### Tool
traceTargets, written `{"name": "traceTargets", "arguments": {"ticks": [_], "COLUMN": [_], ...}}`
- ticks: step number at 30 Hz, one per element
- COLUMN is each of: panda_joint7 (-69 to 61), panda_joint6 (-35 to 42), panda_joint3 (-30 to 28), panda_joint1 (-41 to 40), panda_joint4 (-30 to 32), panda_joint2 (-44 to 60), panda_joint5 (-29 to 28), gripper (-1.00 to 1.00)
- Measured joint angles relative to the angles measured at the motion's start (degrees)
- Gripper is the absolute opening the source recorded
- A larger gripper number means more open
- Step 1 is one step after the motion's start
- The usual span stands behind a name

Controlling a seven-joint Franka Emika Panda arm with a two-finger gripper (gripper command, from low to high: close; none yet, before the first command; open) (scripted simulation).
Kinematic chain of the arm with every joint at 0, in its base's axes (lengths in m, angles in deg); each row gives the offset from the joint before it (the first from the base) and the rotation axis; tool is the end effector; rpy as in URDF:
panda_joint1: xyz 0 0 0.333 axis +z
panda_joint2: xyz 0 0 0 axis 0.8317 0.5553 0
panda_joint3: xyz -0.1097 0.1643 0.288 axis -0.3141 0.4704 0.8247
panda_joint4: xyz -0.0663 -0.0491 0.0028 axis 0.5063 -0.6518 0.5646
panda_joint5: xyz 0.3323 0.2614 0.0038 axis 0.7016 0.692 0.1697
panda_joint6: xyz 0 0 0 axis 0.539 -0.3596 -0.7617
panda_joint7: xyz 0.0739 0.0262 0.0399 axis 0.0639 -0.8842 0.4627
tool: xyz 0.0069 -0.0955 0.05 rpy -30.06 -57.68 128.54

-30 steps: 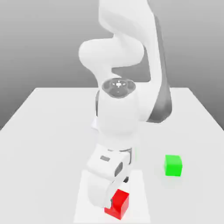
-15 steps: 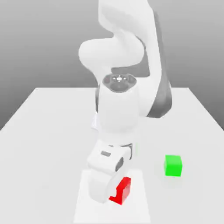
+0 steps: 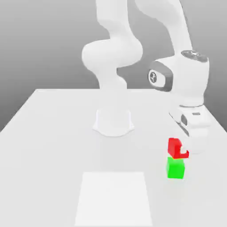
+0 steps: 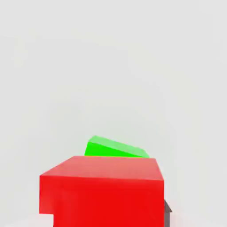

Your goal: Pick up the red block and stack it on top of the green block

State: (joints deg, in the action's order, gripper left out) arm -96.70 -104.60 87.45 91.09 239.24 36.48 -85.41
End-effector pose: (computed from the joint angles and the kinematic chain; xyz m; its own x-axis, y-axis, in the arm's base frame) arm 0.2978 0.2137 0.1902 0.5679 0.8231 -0.0014 0.8231 -0.5679 -0.0017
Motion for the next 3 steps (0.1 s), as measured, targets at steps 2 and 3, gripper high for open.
{"name": "traceTargets", "arguments": {"ticks": [2,3], "panda_joint7": [0.16,0.16], "panda_joint6": [-1.14,-1.14], "panda_joint3": [-0.09,-0.09], "panda_joint1": [0.03,0.03], "panda_joint4": [-0.03,-0.03], "panda_joint2": [1.17,1.17], "panda_joint5": [-0.21,-0.21], "gripper": [1.0,1.0]}}
